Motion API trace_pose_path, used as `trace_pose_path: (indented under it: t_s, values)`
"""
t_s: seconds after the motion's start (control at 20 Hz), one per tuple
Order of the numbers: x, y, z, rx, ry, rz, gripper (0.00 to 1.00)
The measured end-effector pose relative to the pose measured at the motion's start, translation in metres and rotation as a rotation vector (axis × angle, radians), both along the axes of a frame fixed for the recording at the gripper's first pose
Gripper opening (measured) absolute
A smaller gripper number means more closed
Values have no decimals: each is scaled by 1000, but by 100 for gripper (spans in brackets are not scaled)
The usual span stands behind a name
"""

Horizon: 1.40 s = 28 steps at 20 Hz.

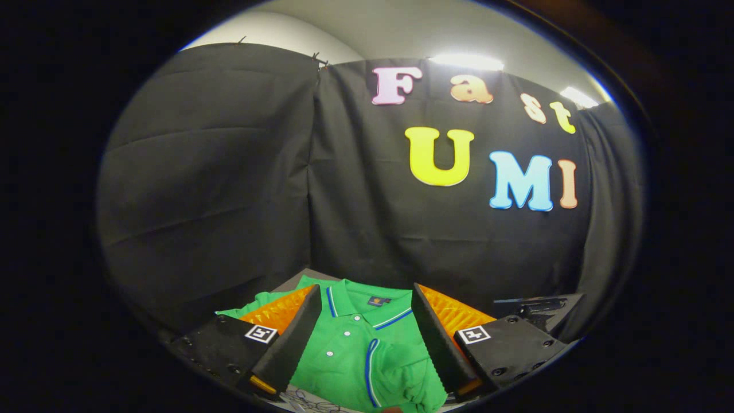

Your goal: Put the clothes into the washing machine and then close the washing machine lid.

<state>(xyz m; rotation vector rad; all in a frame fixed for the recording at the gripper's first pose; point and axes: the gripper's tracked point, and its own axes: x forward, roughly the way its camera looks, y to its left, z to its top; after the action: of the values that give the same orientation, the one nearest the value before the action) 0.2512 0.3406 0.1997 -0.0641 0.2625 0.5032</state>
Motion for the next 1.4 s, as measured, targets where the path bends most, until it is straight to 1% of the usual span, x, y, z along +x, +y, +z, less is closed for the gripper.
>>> trace_pose_path:
  t_s: [0.1,0.25,0.35,0.6,0.7,0.85,1.0,1.05,1.2,1.3,1.35,1.4]
  values:
    - [9,13,-10,-15,55,-3,98]
    - [16,27,-43,-75,206,8,98]
    - [18,34,-60,-87,286,15,99]
    - [27,35,-100,-210,355,-4,98]
    - [27,36,-116,-220,389,-5,99]
    - [27,34,-127,-260,397,-12,99]
    - [28,35,-138,-269,416,-17,99]
    - [26,34,-144,-282,437,-12,97]
    - [29,37,-143,-232,442,-16,96]
    - [28,37,-142,-240,420,10,96]
    - [25,38,-147,-250,418,24,94]
    - [24,38,-141,-256,407,29,92]
